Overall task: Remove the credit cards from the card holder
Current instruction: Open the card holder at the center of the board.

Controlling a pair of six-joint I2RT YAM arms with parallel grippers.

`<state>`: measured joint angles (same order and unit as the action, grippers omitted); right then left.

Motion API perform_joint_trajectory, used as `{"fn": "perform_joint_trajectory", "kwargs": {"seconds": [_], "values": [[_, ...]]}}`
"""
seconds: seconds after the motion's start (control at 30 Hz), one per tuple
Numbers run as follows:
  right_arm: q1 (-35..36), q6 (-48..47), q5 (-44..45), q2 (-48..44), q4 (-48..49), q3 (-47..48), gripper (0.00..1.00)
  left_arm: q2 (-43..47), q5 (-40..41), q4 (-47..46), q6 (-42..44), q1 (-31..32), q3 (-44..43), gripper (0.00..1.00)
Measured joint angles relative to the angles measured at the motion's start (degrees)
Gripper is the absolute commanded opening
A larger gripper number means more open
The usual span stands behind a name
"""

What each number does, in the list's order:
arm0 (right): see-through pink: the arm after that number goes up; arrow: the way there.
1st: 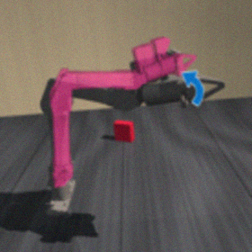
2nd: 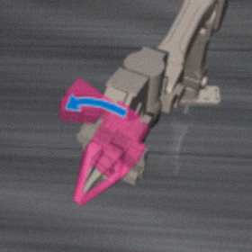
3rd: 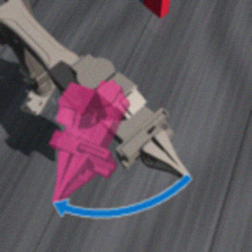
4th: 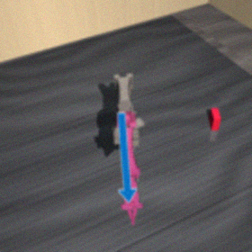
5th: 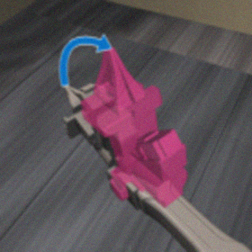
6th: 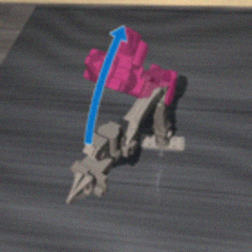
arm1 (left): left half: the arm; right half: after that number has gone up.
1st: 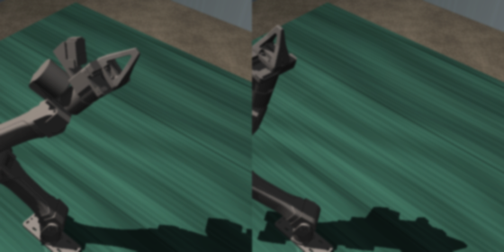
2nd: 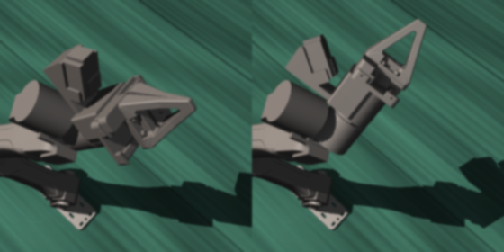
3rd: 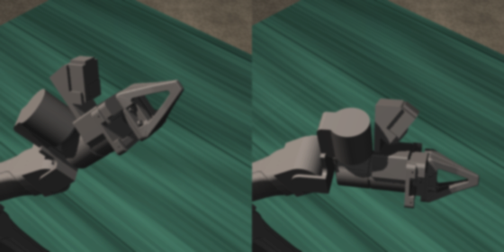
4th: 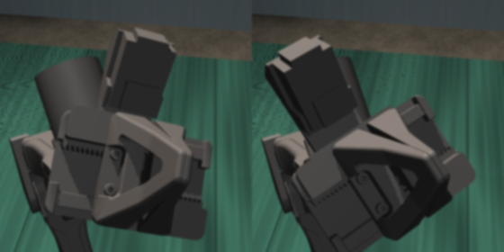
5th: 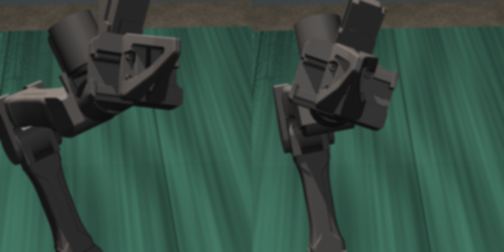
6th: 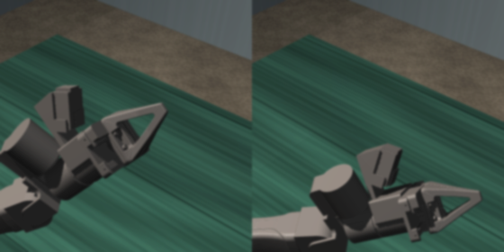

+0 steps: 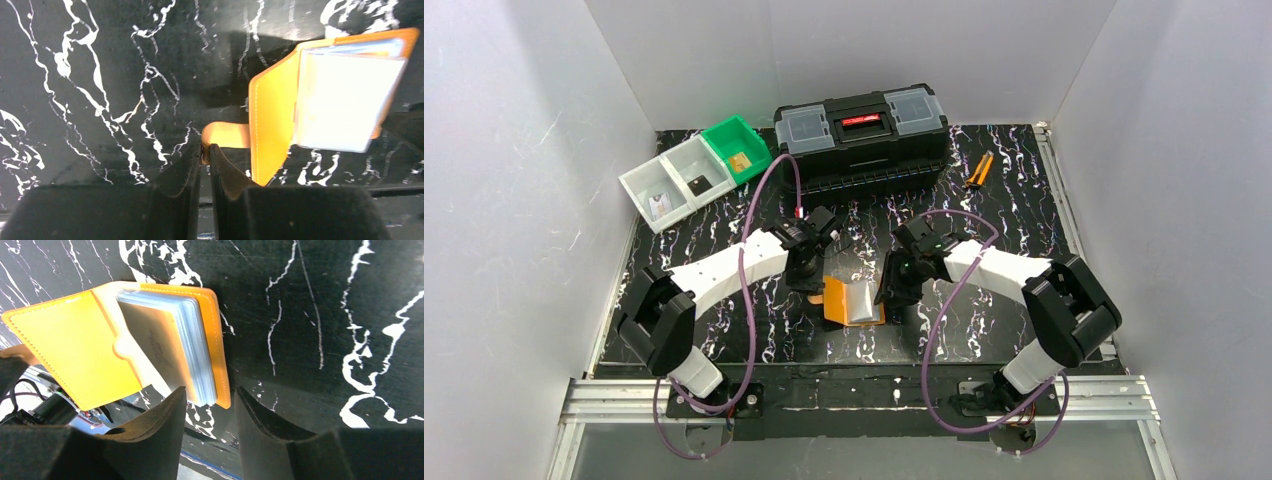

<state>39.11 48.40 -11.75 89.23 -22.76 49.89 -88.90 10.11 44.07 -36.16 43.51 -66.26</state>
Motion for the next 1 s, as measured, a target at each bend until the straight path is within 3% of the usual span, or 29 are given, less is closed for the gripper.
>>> {"fn": "perform_joint_trajectory", "kwargs": {"seconds": [0.57, 0.8, 1.0], "values": [[0.68, -0.59, 1.07, 0.76, -1.7, 3.28, 0.46, -7.63, -2.67, -6.21, -1.14, -0.33, 4.55, 0.0], [0.81, -0.57, 1.09, 0.76, -2.84, 4.33, 0.38, -9.2, -4.76, -8.79, -1.14, -0.33, 4.5, 0.0], [1.46, -0.5, 0.85, 1.51, -2.84, 5.99, 0.2, -9.27, -5.51, -9.46, -1.14, -0.33, 4.5, 0.0]]}}
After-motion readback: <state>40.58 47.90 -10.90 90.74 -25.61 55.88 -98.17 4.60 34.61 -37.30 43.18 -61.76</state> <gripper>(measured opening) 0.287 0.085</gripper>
